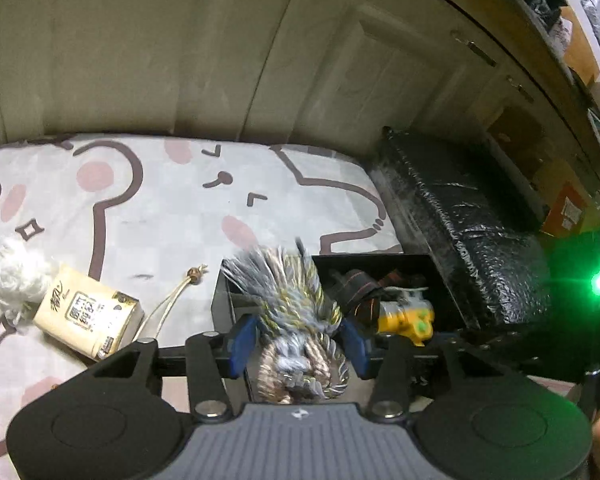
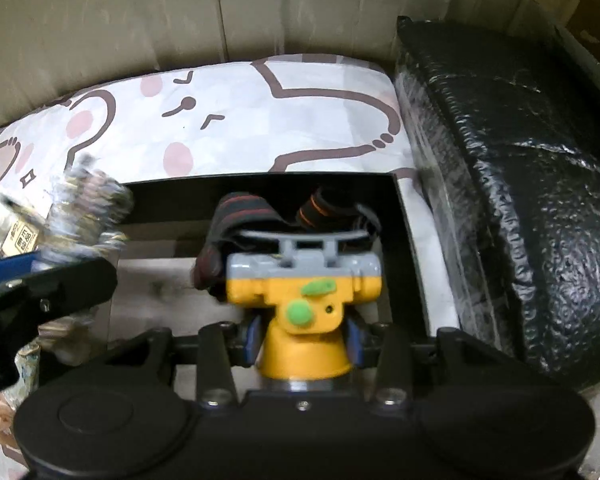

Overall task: Organize objects
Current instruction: 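Carry headlamp in right tool while left tool carries rope into black box, then open right tool releasing headlamp while left tool releases rope in box, then move left tool toward playing-card box while right tool approaches beige fabric flower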

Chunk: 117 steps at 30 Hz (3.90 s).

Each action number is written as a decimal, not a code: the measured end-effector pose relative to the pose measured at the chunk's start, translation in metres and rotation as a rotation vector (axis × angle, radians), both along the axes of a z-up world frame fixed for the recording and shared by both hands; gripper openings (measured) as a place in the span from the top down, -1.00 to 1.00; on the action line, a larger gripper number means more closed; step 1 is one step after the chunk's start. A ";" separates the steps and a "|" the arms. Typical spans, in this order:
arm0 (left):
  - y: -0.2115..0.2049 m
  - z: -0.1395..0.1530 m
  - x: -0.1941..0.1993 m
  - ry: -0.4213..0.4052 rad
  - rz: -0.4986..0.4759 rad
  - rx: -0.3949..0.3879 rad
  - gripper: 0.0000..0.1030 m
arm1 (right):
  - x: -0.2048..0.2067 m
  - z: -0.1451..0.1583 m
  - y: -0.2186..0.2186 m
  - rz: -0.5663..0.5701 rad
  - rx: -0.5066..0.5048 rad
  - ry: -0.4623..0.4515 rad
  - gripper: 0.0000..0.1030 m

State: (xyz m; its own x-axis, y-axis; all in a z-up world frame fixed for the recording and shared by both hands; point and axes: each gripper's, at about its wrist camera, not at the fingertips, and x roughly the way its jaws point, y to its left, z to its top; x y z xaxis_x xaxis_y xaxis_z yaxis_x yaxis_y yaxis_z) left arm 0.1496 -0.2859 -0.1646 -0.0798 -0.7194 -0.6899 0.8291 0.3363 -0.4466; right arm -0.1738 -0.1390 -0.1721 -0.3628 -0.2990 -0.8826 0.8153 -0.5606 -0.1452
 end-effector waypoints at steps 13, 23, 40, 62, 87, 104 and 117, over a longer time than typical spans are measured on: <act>0.017 0.020 0.002 -0.096 -0.037 0.037 -0.26 | 0.013 0.043 0.014 0.030 -0.081 0.029 -0.12; 0.032 0.033 0.003 -0.155 -0.082 0.086 -0.38 | 0.028 0.069 0.039 0.027 -0.177 0.049 -0.14; 0.064 0.044 0.006 -0.225 -0.116 0.088 -0.82 | 0.054 0.094 0.089 0.025 -0.285 0.105 -0.61; 0.089 0.047 0.001 -0.284 -0.192 0.056 -1.00 | 0.073 0.095 0.122 -0.027 -0.288 0.179 -1.00; 0.123 0.043 0.079 -0.300 -0.139 0.058 -1.00 | 0.102 0.083 0.089 0.048 -0.336 0.171 -1.00; 0.156 0.030 0.150 -0.296 0.007 0.073 -1.00 | 0.177 0.073 0.032 0.249 -0.370 0.127 -1.00; 0.160 0.011 0.167 -0.315 0.015 0.093 -1.00 | 0.212 0.054 0.023 0.299 -0.441 0.062 -1.00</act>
State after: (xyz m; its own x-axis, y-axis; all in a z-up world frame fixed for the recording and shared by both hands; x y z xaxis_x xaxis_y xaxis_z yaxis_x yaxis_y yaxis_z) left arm 0.3163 -0.1263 -0.1536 0.1579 -0.6518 -0.7418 0.9164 0.3766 -0.1358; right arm 0.0377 -0.1164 -0.1182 -0.2523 -0.7351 -0.6292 0.9462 -0.3235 -0.0014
